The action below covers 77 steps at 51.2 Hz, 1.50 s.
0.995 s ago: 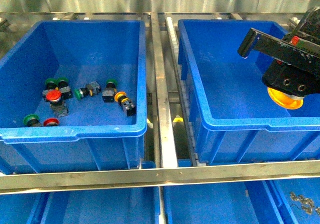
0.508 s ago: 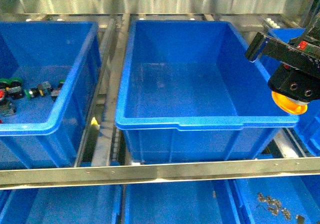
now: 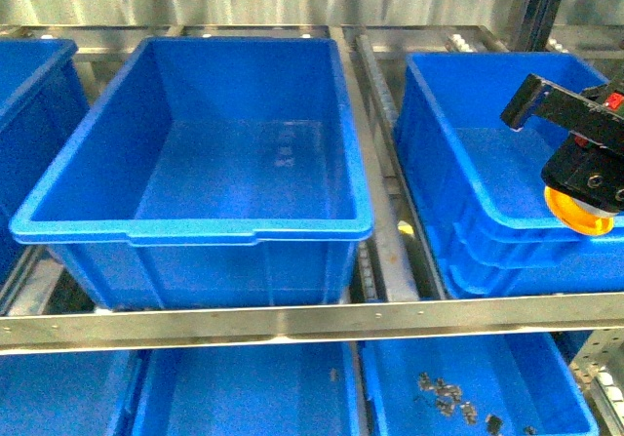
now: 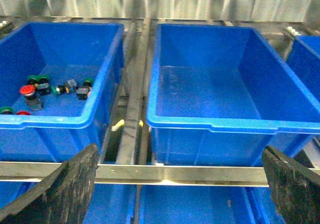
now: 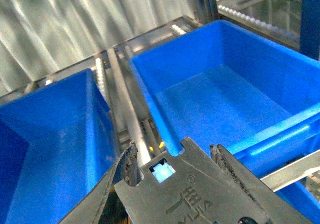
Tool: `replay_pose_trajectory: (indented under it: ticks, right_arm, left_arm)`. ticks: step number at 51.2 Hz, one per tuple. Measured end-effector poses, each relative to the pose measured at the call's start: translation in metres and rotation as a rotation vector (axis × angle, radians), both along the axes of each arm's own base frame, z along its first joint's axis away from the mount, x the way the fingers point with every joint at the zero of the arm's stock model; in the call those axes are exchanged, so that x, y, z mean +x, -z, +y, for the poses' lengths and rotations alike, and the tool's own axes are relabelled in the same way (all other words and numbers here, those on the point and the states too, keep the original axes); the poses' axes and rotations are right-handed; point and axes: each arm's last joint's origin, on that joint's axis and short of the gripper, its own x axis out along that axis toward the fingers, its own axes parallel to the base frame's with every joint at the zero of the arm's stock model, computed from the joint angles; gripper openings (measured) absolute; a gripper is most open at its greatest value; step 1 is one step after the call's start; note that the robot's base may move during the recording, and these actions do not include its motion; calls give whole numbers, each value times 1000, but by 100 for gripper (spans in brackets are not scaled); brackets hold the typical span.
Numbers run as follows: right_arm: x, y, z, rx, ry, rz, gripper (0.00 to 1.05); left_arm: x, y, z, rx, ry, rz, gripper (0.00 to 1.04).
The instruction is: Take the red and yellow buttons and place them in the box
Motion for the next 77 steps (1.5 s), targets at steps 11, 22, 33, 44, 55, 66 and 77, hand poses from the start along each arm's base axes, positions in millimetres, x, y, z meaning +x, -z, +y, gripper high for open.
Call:
replay_pose_trajectory:
  ticks: [11, 22, 33, 44, 55, 66, 77]
  right_arm:
    - [4, 5, -5, -10, 10, 8, 39]
    - [43, 8, -15, -57, -34, 23, 39]
    - [117, 14, -39, -160, 46, 9, 39]
    - [195, 43, -72, -196, 101, 93, 39]
    - [256, 63, -90, -204, 113, 152, 39]
    - [297, 75, -95, -199, 125, 178, 39]
    - [319, 101, -98, -185, 135, 232, 57]
  left_arm:
    - [0, 0, 0, 2, 6, 0, 97]
    - [0, 0, 0, 2, 0, 0, 97]
    - [0, 0, 0, 2, 0, 0, 97]
    - [0, 0, 0, 2, 0, 0, 97]
    - [0, 0, 0, 2, 0, 0, 97]
    - [0, 0, 0, 2, 0, 0, 97]
    - [0, 0, 0, 2, 0, 0, 97]
